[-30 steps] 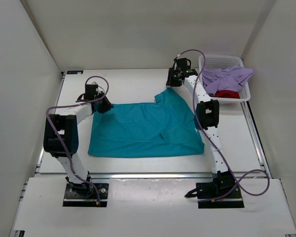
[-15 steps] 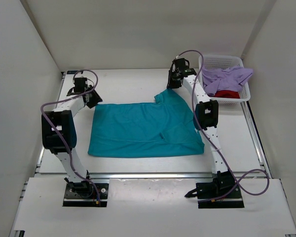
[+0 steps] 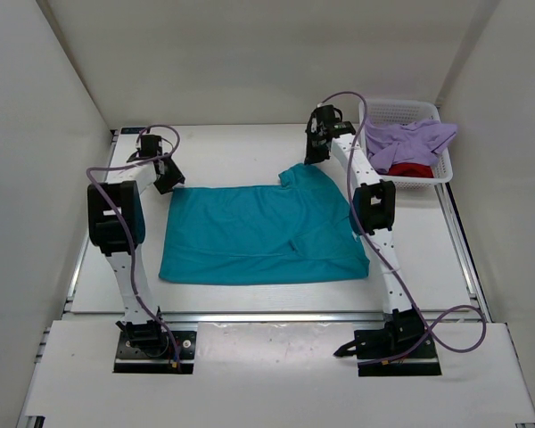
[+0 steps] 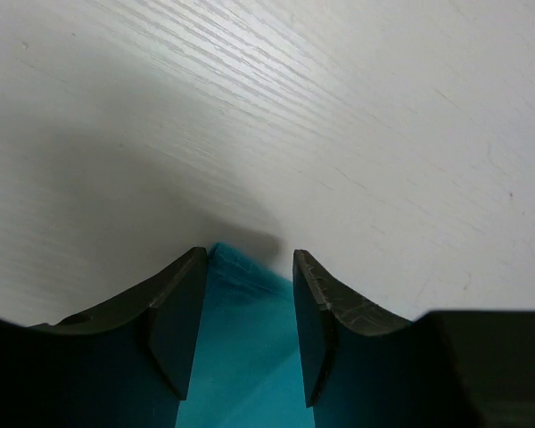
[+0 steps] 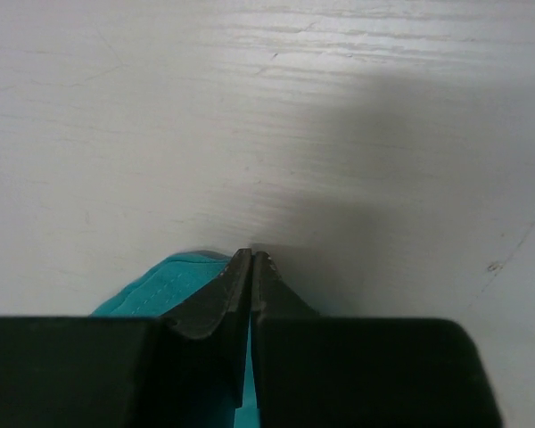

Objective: Fold and stack the t-shirts
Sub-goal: Grap the side of the flattened tshirt furthest away from the robot with both arms

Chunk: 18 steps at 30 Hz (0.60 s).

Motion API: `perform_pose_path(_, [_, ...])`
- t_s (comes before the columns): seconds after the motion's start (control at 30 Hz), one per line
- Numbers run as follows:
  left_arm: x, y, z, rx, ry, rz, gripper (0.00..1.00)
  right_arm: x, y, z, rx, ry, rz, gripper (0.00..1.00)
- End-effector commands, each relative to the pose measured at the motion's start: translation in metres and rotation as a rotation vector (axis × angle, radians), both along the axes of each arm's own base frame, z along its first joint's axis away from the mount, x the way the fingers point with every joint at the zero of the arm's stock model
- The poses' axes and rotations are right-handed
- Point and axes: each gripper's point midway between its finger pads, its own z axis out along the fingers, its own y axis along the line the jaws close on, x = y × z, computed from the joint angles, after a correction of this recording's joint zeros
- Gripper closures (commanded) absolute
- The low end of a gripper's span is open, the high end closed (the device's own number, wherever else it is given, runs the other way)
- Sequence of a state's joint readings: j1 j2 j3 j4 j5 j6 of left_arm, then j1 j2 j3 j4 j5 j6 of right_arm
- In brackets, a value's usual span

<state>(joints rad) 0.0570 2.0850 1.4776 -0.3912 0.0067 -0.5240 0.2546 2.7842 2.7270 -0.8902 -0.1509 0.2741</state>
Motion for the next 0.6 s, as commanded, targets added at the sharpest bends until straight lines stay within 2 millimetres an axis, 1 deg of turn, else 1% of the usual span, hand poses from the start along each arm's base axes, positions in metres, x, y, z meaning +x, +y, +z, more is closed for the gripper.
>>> perform_pose_path(0.0, [0.008, 0.006, 0.011, 0.032, -0.012, 0.01, 0.46, 0.001, 0.015, 0.073, 0.007, -0.126, 0.042, 1.0])
perform_pose_path(0.03, [0.008, 0.007, 0.013, 0.041, -0.017, 0.009, 0.46, 0.001, 0.016, 0.076, 0.006, -0.13, 0.044, 1.0])
perform_pose_path(0.07, [0.007, 0.009, 0.009, 0.046, -0.008, 0.016, 0.47, -0.002, 0.02, 0.069, 0.0, -0.116, 0.052, 1.0])
perform_pose_path(0.1, [0.007, 0.008, 0.01, 0.048, -0.009, 0.018, 0.47, -0.002, 0.019, 0.075, 0.005, -0.125, 0.05, 1.0])
perform_pose_path(0.17, [0.004, 0.012, 0.01, 0.054, -0.012, 0.025, 0.46, -0.001, 0.019, 0.077, 0.011, -0.128, 0.047, 1.0])
perform_pose_path(0.2, [0.002, 0.015, 0.01, 0.056, -0.011, 0.028, 0.46, -0.004, 0.022, 0.073, 0.003, -0.118, 0.06, 1.0])
perform_pose_path(0.27, [0.002, 0.016, 0.012, 0.061, -0.022, 0.03, 0.46, -0.002, 0.017, 0.077, 0.004, -0.123, 0.042, 1.0])
perform_pose_path(0.3, [0.001, 0.011, 0.007, 0.053, -0.01, 0.018, 0.48, -0.003, 0.021, 0.083, 0.009, -0.134, 0.054, 1.0])
perform_pose_path(0.33, [0.003, 0.011, 0.005, 0.054, -0.012, 0.012, 0.49, -0.002, 0.019, 0.079, 0.005, -0.131, 0.053, 1.0])
perform_pose_path(0.37, [0.002, 0.003, 0.0, 0.051, 0.009, -0.006, 0.52, -0.002, 0.019, 0.084, 0.001, -0.138, 0.051, 1.0])
perform_pose_path(0.4, [0.0, 0.002, -0.004, 0.052, 0.017, -0.01, 0.57, -0.003, 0.019, 0.081, -0.001, -0.131, 0.054, 1.0])
perform_pose_path(0.43, [0.001, 0.0, -0.007, 0.044, 0.021, -0.017, 0.64, -0.003, 0.019, 0.09, 0.002, -0.145, 0.049, 1.0])
perform_pose_path(0.47, [-0.002, -0.001, -0.01, 0.042, 0.03, -0.015, 0.68, -0.004, 0.017, 0.091, -0.008, -0.142, 0.042, 1.0])
perform_pose_path(0.5, [-0.001, 0.001, -0.009, 0.042, 0.021, -0.012, 0.75, -0.006, 0.018, 0.09, -0.015, -0.141, 0.054, 1.0])
perform_pose_path(0.53, [-0.002, 0.001, -0.01, 0.032, 0.019, -0.005, 0.79, -0.006, 0.012, 0.094, -0.026, -0.143, 0.044, 1.0])
perform_pose_path(0.57, [-0.003, 0.004, -0.007, 0.031, 0.017, -0.001, 0.86, -0.007, 0.011, 0.097, -0.021, -0.142, 0.044, 1.0])
